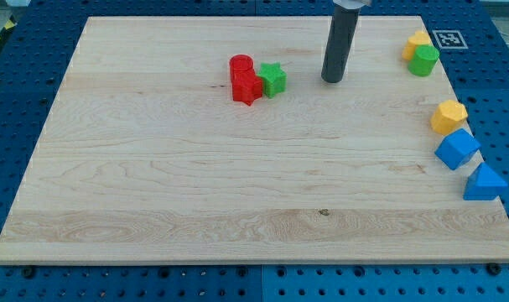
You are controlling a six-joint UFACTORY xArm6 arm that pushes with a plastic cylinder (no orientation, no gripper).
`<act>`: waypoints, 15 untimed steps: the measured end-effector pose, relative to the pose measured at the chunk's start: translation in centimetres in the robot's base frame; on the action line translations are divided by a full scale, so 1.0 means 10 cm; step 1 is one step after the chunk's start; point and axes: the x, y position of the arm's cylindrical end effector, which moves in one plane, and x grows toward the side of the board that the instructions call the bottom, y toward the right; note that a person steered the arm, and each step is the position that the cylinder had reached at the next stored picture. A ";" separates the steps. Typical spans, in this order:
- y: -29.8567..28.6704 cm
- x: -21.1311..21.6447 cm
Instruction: Separate the green circle from the yellow heart
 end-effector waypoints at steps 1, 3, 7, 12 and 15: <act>0.01 0.00; 0.33 0.00; 0.92 0.08; 1.96 0.28; 2.29 0.36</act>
